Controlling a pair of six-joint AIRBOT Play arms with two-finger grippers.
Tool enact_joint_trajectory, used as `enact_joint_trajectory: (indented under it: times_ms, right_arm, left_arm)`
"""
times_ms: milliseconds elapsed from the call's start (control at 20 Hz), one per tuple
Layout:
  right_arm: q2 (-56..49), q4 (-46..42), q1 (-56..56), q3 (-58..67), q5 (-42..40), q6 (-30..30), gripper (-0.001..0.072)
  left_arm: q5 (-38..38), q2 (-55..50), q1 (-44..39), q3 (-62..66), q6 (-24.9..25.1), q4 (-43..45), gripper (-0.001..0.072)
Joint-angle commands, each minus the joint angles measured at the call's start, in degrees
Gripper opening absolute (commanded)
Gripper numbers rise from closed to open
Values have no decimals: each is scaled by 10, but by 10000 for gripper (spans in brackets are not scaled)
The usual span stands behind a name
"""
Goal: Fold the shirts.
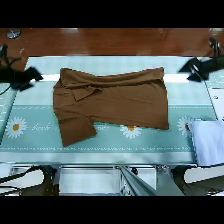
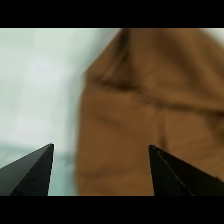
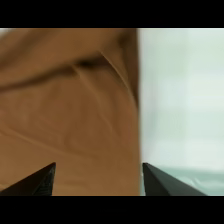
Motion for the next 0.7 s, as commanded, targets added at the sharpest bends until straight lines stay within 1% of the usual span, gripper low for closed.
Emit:
enact_joint_trajectory:
  times_ms: [0, 100, 150, 200, 300, 400, 500, 650]
  right_arm:
    - [102, -59, -45, -167, -26, -15, 626]
    - [163, -32, -43, -299, -83, -12, 626]
    - [187, 2, -44, -356, -96, -33, 626]
    - [208, 29, -44, -401, -109, -56, 626]
    - [250, 69, -44, -468, -134, -78, 626]
    - [281, 98, -44, -506, -143, -97, 625]
    - [304, 118, -44, -532, -146, -104, 626]
    - [315, 123, -44, -545, -140, -104, 626]
  left_arm:
    - [-125, 3, 75, -81, 43, 8, 702]
    - [-120, 5, 108, -153, 102, -104, 702]
    - [-113, 5, 120, -186, 143, -175, 702]
    - [-103, 4, 127, -209, 168, -219, 702]
    - [-74, 3, 125, -233, 182, -251, 702]
    - [-51, 1, 110, -241, 196, -272, 703]
    - [-29, -13, 88, -242, 183, -274, 702]
    - [-14, -37, 65, -242, 169, -274, 702]
